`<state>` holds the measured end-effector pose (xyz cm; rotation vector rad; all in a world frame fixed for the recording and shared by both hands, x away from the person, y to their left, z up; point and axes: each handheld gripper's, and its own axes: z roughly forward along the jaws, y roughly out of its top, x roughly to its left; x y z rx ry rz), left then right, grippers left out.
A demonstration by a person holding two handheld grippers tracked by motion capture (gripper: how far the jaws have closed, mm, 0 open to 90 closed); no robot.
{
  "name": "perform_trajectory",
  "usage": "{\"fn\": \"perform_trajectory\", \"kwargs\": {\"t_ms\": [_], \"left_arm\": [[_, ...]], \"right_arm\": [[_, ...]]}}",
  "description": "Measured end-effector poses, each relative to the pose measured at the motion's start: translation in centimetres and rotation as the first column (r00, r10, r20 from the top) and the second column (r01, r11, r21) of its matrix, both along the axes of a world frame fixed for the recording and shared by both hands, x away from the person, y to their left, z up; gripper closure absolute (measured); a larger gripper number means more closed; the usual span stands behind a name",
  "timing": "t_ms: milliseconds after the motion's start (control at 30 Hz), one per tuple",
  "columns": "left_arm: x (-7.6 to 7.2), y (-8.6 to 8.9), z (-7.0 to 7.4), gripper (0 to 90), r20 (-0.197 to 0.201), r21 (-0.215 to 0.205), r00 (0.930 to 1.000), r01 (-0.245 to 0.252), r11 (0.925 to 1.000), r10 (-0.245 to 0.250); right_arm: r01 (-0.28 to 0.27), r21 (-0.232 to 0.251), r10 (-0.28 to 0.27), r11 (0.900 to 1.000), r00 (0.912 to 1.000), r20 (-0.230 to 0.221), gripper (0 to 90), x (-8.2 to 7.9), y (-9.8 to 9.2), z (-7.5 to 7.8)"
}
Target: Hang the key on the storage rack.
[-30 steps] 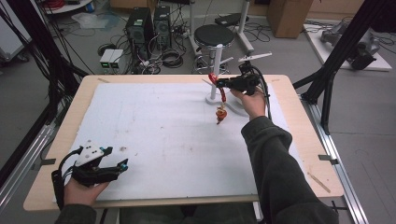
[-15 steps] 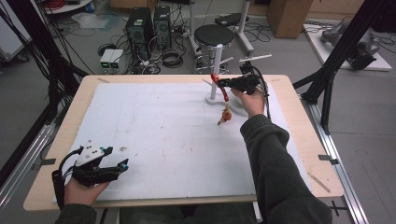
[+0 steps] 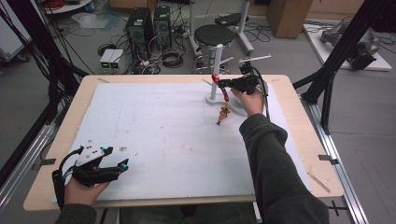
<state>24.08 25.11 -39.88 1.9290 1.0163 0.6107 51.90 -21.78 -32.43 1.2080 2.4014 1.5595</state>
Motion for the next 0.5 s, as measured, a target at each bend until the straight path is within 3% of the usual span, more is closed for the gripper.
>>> {"fn": "perform_trajectory", "kwargs": {"t_ms": [500], "left_arm": [[-0.03,-0.03,0.02,28.5,0.001,0.002,1.0000,0.002,1.0000,-0.002]], "right_arm": [[0.039,0.003,-0.039,0.999,0.9992,-0.013,75.1,0.23,-0.08,-0.30]]}}
